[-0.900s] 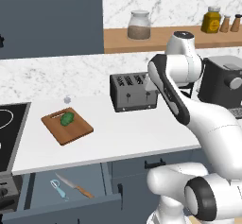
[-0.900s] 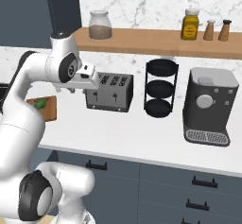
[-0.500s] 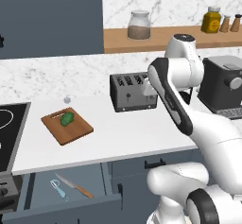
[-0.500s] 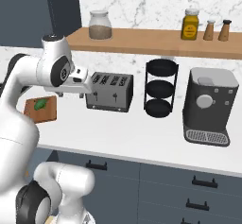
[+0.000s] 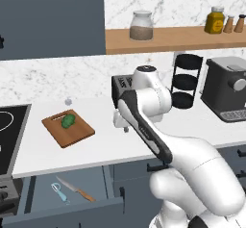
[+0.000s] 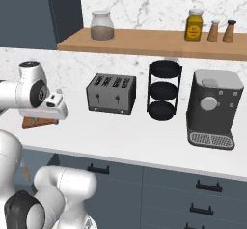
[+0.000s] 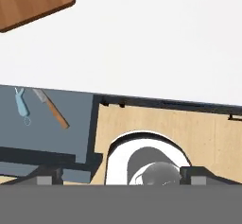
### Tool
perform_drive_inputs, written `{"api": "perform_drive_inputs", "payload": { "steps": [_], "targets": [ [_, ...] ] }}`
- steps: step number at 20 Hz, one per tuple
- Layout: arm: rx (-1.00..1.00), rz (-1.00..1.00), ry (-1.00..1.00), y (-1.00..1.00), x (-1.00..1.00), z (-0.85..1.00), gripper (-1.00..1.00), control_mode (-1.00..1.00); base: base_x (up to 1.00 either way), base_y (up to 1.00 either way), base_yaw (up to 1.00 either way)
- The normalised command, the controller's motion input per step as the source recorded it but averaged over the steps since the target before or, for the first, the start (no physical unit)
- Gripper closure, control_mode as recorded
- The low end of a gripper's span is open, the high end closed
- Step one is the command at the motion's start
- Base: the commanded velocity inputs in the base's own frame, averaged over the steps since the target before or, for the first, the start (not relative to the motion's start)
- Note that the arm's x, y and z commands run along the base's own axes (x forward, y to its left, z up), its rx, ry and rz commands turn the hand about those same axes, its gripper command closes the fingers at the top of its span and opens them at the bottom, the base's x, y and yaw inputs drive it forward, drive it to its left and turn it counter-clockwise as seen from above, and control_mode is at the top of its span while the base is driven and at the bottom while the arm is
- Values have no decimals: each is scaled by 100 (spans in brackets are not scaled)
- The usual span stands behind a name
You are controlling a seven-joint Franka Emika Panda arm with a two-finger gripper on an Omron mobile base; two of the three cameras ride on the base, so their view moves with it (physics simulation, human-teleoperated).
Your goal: Place the appropriate cutting tool for cutting the broccoli skin on the cutting board.
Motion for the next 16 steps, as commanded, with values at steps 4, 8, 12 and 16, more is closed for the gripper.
{"api": "perform_drive_inputs", "payload": {
  "steps": [4,8,12,16],
  "targets": [
    [2,4,17,95,-53,-100,-100,-100,0,0,0],
    [0,13,16,97,-9,-81,-100,-100,0,0,0],
    [0,1,4,100,0,-97,-100,-100,0,0,0],
    [-11,-17,0,75,0,-66,-100,-100,0,0,0]
  ]
}}
